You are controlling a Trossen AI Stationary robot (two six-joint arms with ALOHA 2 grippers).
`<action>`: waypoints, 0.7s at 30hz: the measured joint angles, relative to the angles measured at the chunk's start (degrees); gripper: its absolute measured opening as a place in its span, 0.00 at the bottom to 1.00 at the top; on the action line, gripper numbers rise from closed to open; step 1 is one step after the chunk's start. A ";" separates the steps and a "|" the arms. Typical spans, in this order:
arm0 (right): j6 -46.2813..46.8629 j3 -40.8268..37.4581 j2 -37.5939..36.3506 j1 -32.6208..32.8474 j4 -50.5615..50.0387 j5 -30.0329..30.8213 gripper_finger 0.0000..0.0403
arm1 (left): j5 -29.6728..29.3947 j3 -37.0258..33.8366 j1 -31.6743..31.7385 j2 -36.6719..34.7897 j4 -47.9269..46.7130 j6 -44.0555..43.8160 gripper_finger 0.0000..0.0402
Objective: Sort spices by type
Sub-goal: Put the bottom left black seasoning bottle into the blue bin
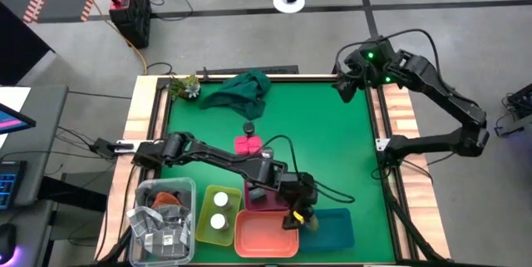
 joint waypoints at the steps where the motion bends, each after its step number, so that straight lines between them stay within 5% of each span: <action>1: 0.11 0.00 0.00 -0.01 -0.02 0.00 0.57 | 0.29 -0.08 0.00 0.17 -1.50 0.26 0.52; 21: -0.09 0.00 0.00 0.17 0.00 -0.02 0.57 | -2.66 -0.11 -1.20 0.59 -3.35 11.53 0.63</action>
